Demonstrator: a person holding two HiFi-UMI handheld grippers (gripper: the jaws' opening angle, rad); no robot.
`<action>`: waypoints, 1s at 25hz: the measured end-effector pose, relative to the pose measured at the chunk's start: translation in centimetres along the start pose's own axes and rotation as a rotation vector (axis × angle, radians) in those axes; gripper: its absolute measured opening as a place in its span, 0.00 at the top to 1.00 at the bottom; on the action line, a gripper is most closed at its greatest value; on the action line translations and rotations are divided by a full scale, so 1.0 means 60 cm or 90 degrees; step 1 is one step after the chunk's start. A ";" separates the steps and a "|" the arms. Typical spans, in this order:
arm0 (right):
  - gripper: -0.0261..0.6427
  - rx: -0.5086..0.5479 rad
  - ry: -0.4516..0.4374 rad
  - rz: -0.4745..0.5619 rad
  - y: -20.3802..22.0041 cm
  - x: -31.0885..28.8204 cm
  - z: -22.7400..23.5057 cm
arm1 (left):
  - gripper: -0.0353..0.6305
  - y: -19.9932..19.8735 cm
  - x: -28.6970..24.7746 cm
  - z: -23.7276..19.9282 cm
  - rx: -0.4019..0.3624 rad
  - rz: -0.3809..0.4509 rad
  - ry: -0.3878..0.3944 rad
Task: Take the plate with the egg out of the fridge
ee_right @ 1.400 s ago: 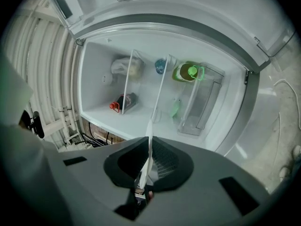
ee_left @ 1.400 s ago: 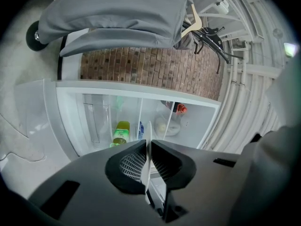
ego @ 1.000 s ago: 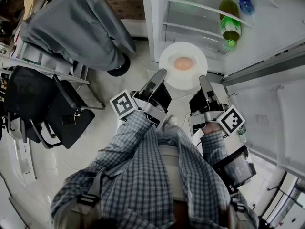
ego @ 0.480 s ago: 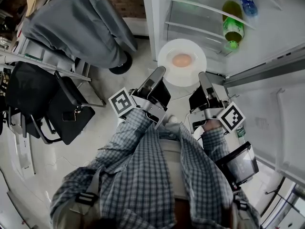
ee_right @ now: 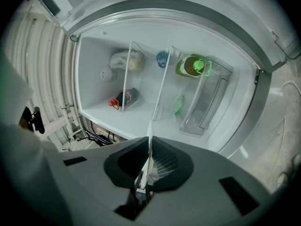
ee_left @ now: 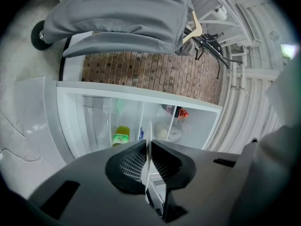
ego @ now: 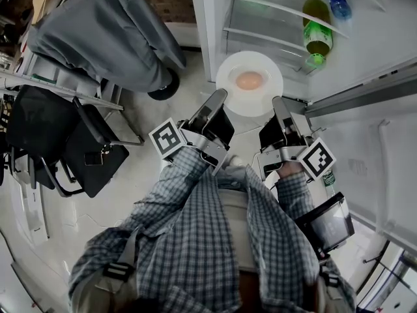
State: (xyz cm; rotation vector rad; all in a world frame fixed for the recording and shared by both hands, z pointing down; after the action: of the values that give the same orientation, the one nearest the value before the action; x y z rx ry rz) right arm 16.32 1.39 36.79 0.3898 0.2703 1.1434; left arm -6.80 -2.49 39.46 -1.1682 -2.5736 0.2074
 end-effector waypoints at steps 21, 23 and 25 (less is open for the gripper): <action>0.92 0.019 -0.004 -0.002 0.003 -0.001 -0.003 | 0.90 -0.002 0.008 0.004 0.009 -0.007 -0.004; 0.92 0.021 -0.015 -0.008 0.001 -0.010 -0.006 | 0.90 -0.005 0.010 0.006 0.004 0.002 0.000; 0.92 0.017 -0.019 -0.012 0.000 -0.016 -0.006 | 0.90 -0.007 0.010 0.006 -0.001 0.008 0.002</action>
State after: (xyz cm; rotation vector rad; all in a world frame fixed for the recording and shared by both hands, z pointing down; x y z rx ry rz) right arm 15.80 0.59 36.46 0.4272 0.2632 1.1153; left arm -7.58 -2.32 39.32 -1.1839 -2.5649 0.2048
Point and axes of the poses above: the fingertips, and each gripper's own axes: x backward along the fingers, z to its right, y out of its underside, the point moved 9 cm from there along x, backward along the fingers, and after that the axes turned 10 degrees about x, right-handed, at the moved point
